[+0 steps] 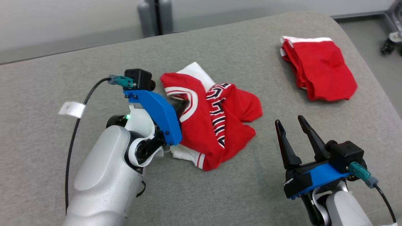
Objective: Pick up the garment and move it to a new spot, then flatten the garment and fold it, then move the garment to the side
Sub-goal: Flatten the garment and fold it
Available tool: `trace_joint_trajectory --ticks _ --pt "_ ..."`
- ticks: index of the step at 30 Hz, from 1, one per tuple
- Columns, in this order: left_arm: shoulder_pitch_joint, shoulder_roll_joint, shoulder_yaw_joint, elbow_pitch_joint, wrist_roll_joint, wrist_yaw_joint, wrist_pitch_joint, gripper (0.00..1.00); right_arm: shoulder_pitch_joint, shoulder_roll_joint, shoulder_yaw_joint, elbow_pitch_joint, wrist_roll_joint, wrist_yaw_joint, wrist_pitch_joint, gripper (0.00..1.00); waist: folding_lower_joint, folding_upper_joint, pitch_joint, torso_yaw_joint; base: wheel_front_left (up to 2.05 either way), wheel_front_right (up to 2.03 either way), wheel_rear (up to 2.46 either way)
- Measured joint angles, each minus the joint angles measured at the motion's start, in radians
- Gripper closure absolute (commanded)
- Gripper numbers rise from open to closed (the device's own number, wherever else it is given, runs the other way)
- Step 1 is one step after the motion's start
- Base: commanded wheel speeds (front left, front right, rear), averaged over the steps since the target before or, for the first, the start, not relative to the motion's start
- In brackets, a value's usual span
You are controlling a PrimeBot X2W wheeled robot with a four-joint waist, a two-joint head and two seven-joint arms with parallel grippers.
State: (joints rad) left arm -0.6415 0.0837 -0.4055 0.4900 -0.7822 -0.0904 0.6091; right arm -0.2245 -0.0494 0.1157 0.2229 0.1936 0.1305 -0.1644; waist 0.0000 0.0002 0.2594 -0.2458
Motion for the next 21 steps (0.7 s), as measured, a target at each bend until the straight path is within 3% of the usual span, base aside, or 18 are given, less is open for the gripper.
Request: trace_joint_trajectory --ticks 6,14,17,21 --pt "0.045 -0.008 0.03 -0.154 -0.053 -0.027 -0.173 1.0 0.003 0.0 -0.017 -0.004 -0.015 0.0 0.01 0.0 0.0 -0.0002 -0.039 0.081 0.0 0.0 0.0" --pt "0.124 0.03 0.003 -0.334 -0.056 -0.034 -0.227 1.0 0.014 -0.002 -0.017 -0.009 -0.015 0.0 0.025 0.0 -0.0001 -0.0003 -0.083 0.171 0.0 0.0 0.0" --pt "0.134 0.032 0.013 -0.411 -0.029 -0.011 -0.275 1.0 0.023 -0.002 -0.018 -0.011 -0.015 0.0 0.029 0.0 -0.0001 -0.0003 -0.094 0.188 0.0 0.0 0.0" --pt "0.176 -0.006 0.004 -0.559 -0.072 0.03 -0.293 1.0 0.03 -0.002 -0.024 -0.016 -0.015 0.0 0.032 0.0 -0.0001 -0.0003 -0.102 0.203 0.0 0.0 0.0"
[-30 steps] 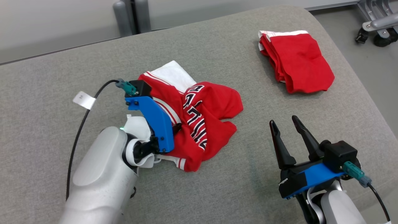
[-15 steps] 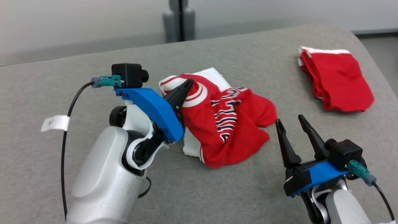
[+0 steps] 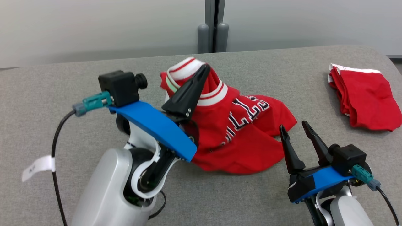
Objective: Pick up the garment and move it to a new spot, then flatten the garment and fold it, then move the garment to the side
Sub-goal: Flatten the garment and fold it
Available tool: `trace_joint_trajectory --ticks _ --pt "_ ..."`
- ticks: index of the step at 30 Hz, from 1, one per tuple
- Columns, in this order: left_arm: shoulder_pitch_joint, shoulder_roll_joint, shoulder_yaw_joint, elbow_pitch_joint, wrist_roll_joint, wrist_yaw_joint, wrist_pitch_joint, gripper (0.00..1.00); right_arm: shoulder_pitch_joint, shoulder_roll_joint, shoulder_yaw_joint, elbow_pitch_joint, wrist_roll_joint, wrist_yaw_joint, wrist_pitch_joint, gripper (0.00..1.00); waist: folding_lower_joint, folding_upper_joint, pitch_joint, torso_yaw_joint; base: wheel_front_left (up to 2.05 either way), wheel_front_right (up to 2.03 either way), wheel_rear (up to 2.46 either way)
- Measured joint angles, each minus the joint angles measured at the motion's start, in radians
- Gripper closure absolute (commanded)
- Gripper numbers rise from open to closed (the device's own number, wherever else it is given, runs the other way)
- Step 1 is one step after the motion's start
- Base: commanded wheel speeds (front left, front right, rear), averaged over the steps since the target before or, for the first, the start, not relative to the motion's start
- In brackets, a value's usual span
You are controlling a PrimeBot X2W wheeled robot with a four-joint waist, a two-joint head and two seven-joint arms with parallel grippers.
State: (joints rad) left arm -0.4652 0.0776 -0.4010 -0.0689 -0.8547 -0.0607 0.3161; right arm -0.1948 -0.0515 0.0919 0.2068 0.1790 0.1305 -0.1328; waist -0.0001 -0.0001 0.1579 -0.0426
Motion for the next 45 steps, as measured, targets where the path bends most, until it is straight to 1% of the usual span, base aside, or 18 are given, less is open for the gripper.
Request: trace_joint_trajectory --ticks 3,6,8,10,11,12,13,16,19,22,25,28,31,34,36,37,39,45 --pt "0.05 0.015 -0.001 -0.029 0.04 0.079 0.016 1.0 0.004 0.0 -0.002 -0.009 -0.001 0.0 0.005 0.0 0.0 -0.0001 0.003 0.003 0.0 0.0 0.0" --pt "0.106 0.073 0.037 0.067 0.112 0.169 0.002 1.0 0.004 0.0 0.004 -0.015 -0.002 0.0 0.006 0.0 0.0001 0.0 0.015 0.0 0.0 0.0 0.0" --pt "0.116 0.089 0.061 0.169 0.135 0.199 -0.022 1.0 0.003 0.001 0.007 -0.015 -0.001 0.0 0.005 0.0 0.0002 0.0 0.023 -0.004 0.0 0.0 0.0" --pt "0.112 0.092 0.07 0.272 0.161 0.205 -0.082 1.0 -0.002 0.002 0.011 -0.015 -0.001 0.0 0.005 0.0 0.0001 0.0 0.03 -0.008 0.0 0.0 0.0" --pt "0.098 0.088 0.076 0.322 0.177 0.204 -0.127 0.62 -0.002 0.001 0.011 -0.015 0.0 0.0 0.004 0.0 0.0002 0.0 0.034 -0.009 0.0 0.0 0.0" --pt "0.077 0.088 0.071 0.372 0.198 0.199 -0.156 0.19 -0.004 0.001 0.012 -0.014 0.001 0.0 0.004 0.0 0.0001 0.0 0.036 -0.011 0.0 0.0 0.0" --pt "0.058 0.086 0.071 0.423 0.209 0.196 -0.188 0.0 -0.005 0.0 0.013 -0.013 0.001 0.0 0.003 0.0 0.0002 0.0 0.039 -0.013 0.0 0.0 0.0" --pt "0.024 0.081 0.078 0.544 0.225 0.176 -0.278 0.0 -0.008 0.001 0.019 -0.01 0.001 0.0 0.001 0.0 0.0002 0.0 0.042 -0.019 0.0 0.0 0.0" --pt "0.0 0.078 0.092 0.614 0.226 0.155 -0.343 0.0 -0.008 0.001 0.013 -0.006 0.001 0.0 -0.001 0.0 0.0002 0.0 0.039 -0.02 0.0 0.0 0.0" --pt "-0.008 0.096 0.106 0.639 0.225 0.136 -0.4 0.0 -0.006 0.001 0.01 -0.005 0.001 0.0 0.0 0.0 0.0001 0.0 0.028 -0.019 0.0 0.0 0.0" --pt "0.004 0.13 0.117 0.638 0.223 0.122 -0.405 0.0 -0.003 0.001 0.01 -0.005 0.0 0.0 0.002 0.0 0.0001 0.0 0.016 -0.02 0.0 0.0 0.0" --pt "0.048 0.169 0.093 0.613 0.221 0.093 -0.339 0.0 0.002 0.001 0.011 -0.008 -0.001 0.0 0.005 0.0 0.0001 -0.0001 0.008 -0.023 0.0 0.0 0.0" --pt "0.091 0.193 0.065 0.584 0.204 0.074 -0.23 0.0 0.011 0.001 0.012 -0.012 -0.001 0.0 0.008 0.0 0.0001 0.0 0.006 -0.027 0.0 0.0 0.0" --pt "0.131 0.207 0.047 0.579 0.18 0.077 -0.113 0.0 0.014 0.001 0.013 -0.015 -0.001 0.0 0.008 0.0 0.0001 0.0 0.013 -0.033 0.0 0.0 0.0" --pt "0.133 0.203 0.049 0.567 0.161 0.084 -0.088 0.0 0.012 0.002 0.017 -0.017 -0.001 0.0 0.008 0.0 0.0001 0.0 0.021 -0.038 0.0 0.0 0.0" --pt "0.133 0.202 0.051 0.573 0.161 0.105 -0.071 0.0 0.012 0.002 0.018 -0.018 -0.001 0.0 0.008 0.0 0.0001 0.0 0.025 -0.041 0.0 0.0 0.0" --pt "0.132 0.202 0.049 0.582 0.158 0.122 -0.042 0.0 0.01 0.001 0.023 -0.019 0.0 0.0 0.008 0.0 0.0 0.0 0.033 -0.05 0.0 0.0 0.0" --pt "0.085 0.212 0.02 0.607 0.174 0.126 0.023 0.0 0.001 0.001 0.023 -0.021 0.0 0.0 0.007 0.0 0.0001 0.0 0.062 -0.077 0.0 0.0 0.0"
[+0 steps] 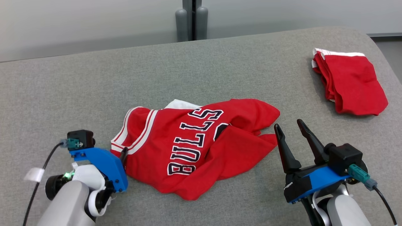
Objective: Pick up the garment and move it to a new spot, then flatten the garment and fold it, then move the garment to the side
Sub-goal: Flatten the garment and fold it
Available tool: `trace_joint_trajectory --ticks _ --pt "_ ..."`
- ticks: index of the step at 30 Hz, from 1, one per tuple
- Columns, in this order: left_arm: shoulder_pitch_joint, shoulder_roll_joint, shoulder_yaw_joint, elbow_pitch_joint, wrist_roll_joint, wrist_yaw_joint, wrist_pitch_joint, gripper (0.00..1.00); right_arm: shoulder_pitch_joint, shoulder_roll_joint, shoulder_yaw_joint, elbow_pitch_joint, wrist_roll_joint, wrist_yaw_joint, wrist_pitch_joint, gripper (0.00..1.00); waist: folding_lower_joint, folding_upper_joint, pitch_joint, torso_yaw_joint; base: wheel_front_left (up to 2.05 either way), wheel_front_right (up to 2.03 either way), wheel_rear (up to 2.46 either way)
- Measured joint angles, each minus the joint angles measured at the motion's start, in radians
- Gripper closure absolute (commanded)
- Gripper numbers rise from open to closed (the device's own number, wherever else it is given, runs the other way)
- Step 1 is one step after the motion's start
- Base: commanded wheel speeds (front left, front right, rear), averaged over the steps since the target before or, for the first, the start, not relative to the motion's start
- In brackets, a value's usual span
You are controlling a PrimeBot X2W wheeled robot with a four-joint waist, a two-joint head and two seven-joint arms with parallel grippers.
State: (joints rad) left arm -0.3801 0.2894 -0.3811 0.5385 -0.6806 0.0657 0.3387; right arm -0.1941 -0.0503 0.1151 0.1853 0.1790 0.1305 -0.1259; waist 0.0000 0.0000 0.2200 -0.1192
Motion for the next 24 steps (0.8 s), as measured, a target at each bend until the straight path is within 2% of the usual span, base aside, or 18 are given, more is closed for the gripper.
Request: trace_joint_trajectory --ticks 2,4,7,11,16,20,24 --pt "-0.012 0.006 -0.014 0.007 -0.008 -0.014 0.046 0.0 -0.002 0.0 -0.003 0.0 0.001 0.0 -0.004 0.0 0.0 0.0 0.005 -0.007 0.0 0.0 0.0" --pt "-0.017 0.008 -0.018 0.005 -0.024 -0.021 0.089 1.0 -0.002 0.0 -0.008 0.0 0.001 0.0 -0.008 0.0 -0.0001 -0.0001 0.008 -0.01 0.0 0.0 0.0" --pt "-0.01 0.01 -0.02 -0.024 -0.028 -0.031 0.083 1.0 -0.002 0.0 -0.015 0.001 0.001 0.0 -0.009 0.0 -0.0001 0.0 0.009 -0.009 0.0 0.0 0.0" --pt "0.01 -0.009 0.003 -0.102 -0.009 -0.015 -0.054 1.0 -0.001 0.0 -0.026 0.002 0.0 0.0 -0.012 0.0 0.0003 0.0005 -0.002 0.013 0.0 0.0 0.0" --pt "0.015 -0.033 0.021 -0.318 -0.004 -0.022 -0.175 1.0 0.005 0.0 -0.027 0.007 -0.001 0.0 -0.012 0.0 0.0001 0.0004 -0.031 0.057 0.0 0.0 0.0" --pt "0.036 -0.05 0.012 -0.517 -0.002 -0.011 -0.187 1.0 0.014 0.0 -0.026 0.01 -0.001 0.0 -0.01 0.0 0.0 0.0003 -0.057 0.092 0.0 0.0 0.0" --pt "0.061 -0.058 0.003 -0.694 0.005 0.024 -0.164 1.0 0.017 0.0 -0.026 0.011 0.0 0.0 -0.007 0.0 0.0 0.0002 -0.077 0.121 0.0 0.0 0.0"
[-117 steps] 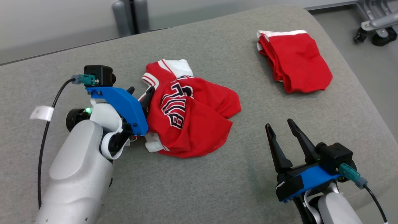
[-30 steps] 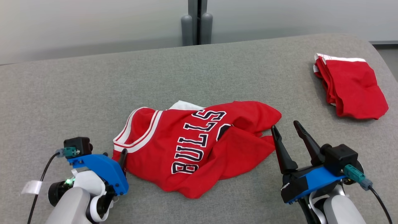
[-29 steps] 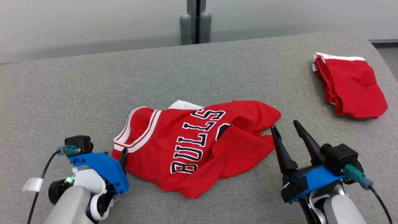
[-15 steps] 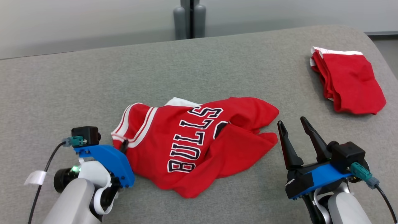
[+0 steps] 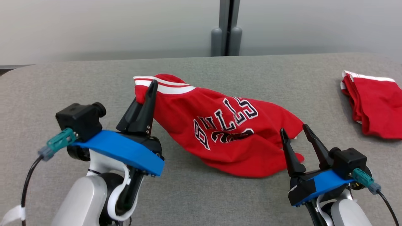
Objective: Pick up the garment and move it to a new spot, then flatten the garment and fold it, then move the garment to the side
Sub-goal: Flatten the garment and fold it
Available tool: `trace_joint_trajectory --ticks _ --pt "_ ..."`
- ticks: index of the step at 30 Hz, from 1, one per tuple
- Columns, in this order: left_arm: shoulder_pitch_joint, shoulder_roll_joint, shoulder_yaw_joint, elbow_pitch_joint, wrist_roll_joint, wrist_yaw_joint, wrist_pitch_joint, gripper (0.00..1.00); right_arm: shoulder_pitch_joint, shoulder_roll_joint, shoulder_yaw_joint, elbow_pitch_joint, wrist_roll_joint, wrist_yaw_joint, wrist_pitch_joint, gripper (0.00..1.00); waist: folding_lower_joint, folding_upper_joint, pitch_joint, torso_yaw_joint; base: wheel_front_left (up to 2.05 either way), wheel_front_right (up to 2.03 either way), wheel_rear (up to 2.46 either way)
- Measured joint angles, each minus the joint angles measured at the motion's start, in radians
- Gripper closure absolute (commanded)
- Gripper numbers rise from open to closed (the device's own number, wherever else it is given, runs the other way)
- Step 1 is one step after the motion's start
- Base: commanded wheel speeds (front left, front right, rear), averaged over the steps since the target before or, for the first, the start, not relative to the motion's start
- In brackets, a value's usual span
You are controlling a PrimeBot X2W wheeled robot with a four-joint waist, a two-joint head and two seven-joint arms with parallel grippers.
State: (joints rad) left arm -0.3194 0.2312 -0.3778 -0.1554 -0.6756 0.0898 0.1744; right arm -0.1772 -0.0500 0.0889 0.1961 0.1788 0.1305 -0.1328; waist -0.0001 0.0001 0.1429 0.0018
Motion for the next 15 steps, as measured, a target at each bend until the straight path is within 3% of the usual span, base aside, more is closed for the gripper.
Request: trace_joint_trajectory --ticks 11,15 --pt "0.134 0.0 -0.082 -0.371 -0.03 0.086 0.141 1.0 0.017 0.0 0.001 -0.009 0.006 0.0 0.004 0.0 0.0 -0.0001 0.003 0.046 0.0 0.0 0.0" --pt "0.158 0.0 -0.065 -0.359 -0.053 0.115 0.161 1.0 0.015 0.001 0.004 -0.009 0.009 0.0 0.003 0.0 -0.0001 -0.0001 0.029 0.025 0.0 0.0 0.0"
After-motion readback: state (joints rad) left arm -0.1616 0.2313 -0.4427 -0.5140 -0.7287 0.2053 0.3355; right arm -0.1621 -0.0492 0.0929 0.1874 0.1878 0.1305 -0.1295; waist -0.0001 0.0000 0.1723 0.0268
